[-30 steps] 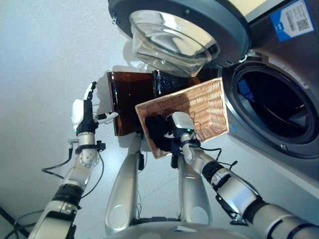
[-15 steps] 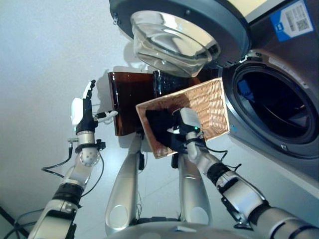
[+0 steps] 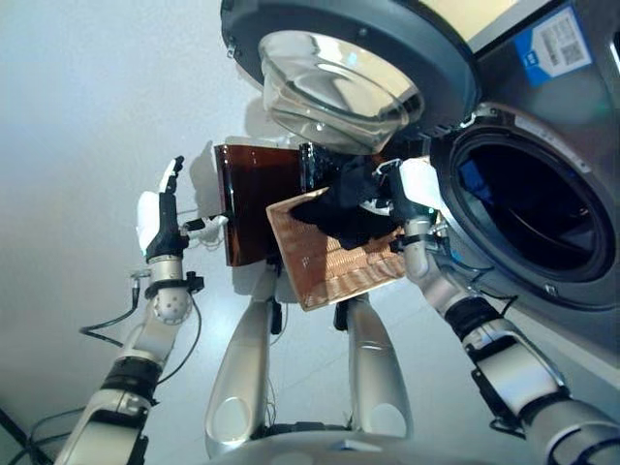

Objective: Pick up the clothes and place them into the washing machine

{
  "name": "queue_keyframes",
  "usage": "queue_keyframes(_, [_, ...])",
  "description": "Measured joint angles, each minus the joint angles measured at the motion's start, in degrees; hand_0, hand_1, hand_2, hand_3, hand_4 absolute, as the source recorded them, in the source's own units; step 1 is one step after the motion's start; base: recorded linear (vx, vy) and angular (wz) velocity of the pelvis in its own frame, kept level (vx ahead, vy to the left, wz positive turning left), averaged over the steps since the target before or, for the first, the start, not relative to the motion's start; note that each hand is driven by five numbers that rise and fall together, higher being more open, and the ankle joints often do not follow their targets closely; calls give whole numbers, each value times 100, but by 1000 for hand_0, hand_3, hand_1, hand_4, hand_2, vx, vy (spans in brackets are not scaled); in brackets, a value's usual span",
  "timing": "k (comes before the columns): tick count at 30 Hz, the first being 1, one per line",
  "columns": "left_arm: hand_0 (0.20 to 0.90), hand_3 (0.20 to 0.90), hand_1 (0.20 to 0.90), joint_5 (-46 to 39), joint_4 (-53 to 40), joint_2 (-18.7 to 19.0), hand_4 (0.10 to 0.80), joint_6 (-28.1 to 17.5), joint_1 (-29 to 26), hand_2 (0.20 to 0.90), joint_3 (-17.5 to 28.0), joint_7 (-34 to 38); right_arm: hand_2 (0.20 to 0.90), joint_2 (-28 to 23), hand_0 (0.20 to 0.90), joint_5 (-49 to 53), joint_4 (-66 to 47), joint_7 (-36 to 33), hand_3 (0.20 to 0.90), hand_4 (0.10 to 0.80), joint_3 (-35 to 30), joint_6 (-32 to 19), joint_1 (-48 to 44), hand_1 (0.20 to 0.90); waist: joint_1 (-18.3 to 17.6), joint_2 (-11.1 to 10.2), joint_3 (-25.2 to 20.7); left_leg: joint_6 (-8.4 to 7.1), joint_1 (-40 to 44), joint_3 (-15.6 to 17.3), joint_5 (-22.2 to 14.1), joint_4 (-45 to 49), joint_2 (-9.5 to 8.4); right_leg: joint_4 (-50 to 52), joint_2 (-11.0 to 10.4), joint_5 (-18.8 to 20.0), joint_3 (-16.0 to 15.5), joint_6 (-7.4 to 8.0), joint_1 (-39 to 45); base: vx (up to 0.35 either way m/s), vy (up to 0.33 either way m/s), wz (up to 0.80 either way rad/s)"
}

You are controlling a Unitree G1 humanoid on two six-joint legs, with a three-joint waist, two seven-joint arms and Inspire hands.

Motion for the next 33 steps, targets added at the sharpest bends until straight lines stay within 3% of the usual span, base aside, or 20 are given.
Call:
queue_keyframes(4, [900, 900, 900, -88, -1, -10, 800, 2, 114, 900, 152, -51, 200, 325, 200, 1089, -87, 241, 200, 300, -531, -368, 440, 200, -24, 14, -8, 0, 93, -2, 0, -13, 1, -1, 3, -9, -6, 0, 91, 10, 1, -2])
queue_keyframes(7, [900, 900, 900, -266, -116, 5, 800, 1, 209, 900, 270, -140, 200, 328, 200, 2420, -314, 865, 200, 300, -597, -739, 933, 200, -53, 32, -24, -3, 128, 0, -4, -14, -4, 0, -5, -15, -6, 2, 123, 12, -1, -6])
queue_keyframes(9, [900, 900, 900, -305, -172, 5, 800, -5, 232, 900, 358, -284, 200, 334, 200, 3507, -406, 1553, 200, 300, -719, -966, 1273, 200, -50, 33, -25, -3, 158, -2, -4, -16, -2, 0, -2, -15, -7, 2, 154, 10, 4, -6])
queue_keyframes(16, [900, 900, 900, -787, -175, -7, 800, -18, 312, 900, 453, -895, 200, 620, 200, 6899, 0, 3658, 200, 300, -1355, -1011, 1996, 200, -181, 18, -191, -2, 196, 26, -16, -53, -2, -8, 4, -16, 29, 3, 160, 7, 0, -6])
queue_keyframes(22, [900, 900, 900, -961, -157, -33, 800, -17, 389, 900, 576, -1180, 200, 672, 200, 7735, -92, 4365, 200, 300, -1669, -905, 2197, 200, -260, -26, -342, 2, 196, 62, -26, -61, 8, -18, 19, -15, 64, 4, 141, 4, -7, -4])
queue_keyframes(33, [900, 900, 900, -1140, -63, -184, 800, -14, 437, 900, 607, -1299, 200, 1091, 200, 8902, -11, 4623, 200, 300, -2361, -916, 2258, 200, -390, -141, -794, 13, 205, 129, -58, -88, 8, -112, 34, -3, 115, 20, 152, 7, -6, -4])
